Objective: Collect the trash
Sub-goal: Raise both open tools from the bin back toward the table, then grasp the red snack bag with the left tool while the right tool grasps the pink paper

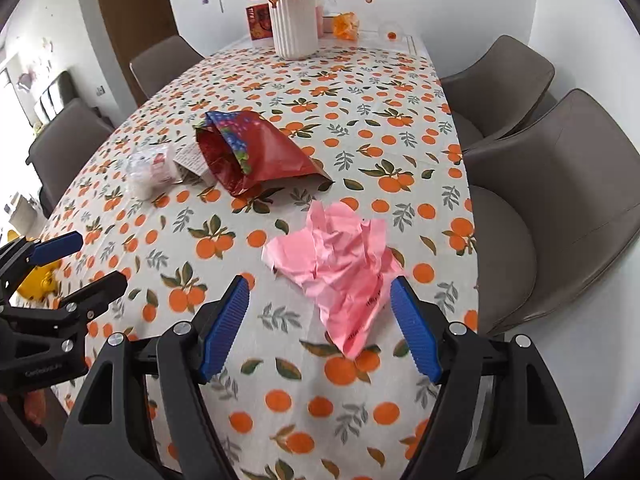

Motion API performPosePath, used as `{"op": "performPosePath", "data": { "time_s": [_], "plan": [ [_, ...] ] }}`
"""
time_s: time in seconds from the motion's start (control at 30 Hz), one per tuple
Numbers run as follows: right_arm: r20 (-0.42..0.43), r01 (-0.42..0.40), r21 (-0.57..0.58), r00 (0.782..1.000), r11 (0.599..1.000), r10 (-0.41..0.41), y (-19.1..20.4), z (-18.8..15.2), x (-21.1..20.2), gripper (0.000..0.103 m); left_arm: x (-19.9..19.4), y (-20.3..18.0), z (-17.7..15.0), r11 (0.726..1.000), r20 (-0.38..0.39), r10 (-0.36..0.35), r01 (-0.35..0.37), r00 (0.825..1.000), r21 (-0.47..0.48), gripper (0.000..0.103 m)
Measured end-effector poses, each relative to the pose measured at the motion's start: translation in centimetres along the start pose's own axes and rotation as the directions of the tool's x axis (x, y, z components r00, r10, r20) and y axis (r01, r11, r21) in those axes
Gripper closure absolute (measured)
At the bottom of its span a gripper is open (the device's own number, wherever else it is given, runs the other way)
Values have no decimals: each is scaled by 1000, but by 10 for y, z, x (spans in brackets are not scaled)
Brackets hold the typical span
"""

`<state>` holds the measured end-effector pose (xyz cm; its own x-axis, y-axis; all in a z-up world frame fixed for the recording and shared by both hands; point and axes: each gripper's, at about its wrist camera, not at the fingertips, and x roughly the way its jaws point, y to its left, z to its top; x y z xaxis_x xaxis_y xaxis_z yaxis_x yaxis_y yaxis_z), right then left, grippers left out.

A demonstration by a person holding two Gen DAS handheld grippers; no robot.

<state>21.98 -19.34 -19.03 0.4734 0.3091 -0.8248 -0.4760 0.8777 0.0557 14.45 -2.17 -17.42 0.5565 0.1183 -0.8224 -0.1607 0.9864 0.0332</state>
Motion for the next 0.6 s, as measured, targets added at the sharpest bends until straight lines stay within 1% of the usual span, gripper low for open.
{"op": "performPosePath", "data": {
  "time_s": [0.17,0.37,0.5,0.6],
  "plan": [
    [-34,55,24,998,998,-54,0,8,25,33,23,4,18,999,8,-20,20,1000,27,21],
    [-64,101,25,993,995,-99,-1,17,52,33,60,-8,53,997,25,-52,50,998,61,21],
    [-87,125,41,989,991,-121,-9,20,66,33,87,-17,73,995,31,-47,44,998,86,21],
    [-105,129,46,987,991,-124,-13,18,74,33,105,-21,85,996,28,-41,38,999,84,21]
  ]
}}
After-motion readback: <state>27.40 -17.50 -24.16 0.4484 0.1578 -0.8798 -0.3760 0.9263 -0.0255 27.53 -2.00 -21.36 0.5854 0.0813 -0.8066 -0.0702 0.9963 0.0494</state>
